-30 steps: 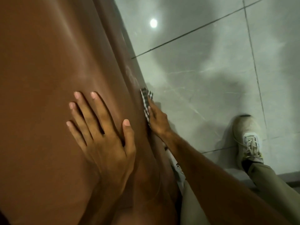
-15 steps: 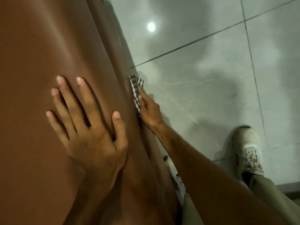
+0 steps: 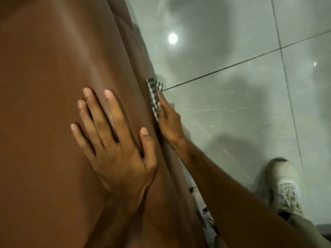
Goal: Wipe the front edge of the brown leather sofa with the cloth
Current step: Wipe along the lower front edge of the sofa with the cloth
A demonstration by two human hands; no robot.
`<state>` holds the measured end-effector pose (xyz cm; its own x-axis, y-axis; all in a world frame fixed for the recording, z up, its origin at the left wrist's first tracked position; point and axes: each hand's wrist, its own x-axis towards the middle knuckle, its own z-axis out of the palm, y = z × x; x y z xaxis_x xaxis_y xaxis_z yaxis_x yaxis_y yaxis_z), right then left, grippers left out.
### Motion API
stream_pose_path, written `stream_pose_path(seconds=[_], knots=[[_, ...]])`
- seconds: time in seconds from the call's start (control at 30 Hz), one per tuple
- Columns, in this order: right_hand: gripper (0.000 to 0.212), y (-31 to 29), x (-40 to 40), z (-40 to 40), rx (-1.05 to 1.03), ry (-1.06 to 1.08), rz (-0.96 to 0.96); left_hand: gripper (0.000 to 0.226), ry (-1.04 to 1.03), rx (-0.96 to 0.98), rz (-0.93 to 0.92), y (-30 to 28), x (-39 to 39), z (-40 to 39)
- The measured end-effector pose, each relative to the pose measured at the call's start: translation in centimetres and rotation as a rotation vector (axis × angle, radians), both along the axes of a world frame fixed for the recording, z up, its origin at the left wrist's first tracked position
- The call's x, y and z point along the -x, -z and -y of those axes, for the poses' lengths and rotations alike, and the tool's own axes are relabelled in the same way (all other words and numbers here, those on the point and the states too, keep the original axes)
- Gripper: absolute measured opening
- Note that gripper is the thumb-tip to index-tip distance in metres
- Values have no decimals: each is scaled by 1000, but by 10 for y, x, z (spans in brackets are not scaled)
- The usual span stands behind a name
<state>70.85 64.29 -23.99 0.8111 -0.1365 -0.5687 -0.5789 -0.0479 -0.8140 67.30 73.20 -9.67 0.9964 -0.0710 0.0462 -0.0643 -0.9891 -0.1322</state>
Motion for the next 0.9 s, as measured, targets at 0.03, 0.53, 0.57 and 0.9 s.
stream_pose_path(seconds=[0.03, 0.53, 0.57, 0.9], knots=[[45, 8, 8, 1, -1, -5, -80, 80, -5, -8, 2, 1, 0, 0], [43, 22, -55, 5, 44, -54, -47, 80, -5, 17, 13, 17, 5, -1], [44, 23, -31, 7, 48, -77, -106, 80, -8, 18, 14, 16, 5, -1], [47, 1, 9, 7, -44, -116, 96, 80, -8, -34, 21, 18, 3, 0]])
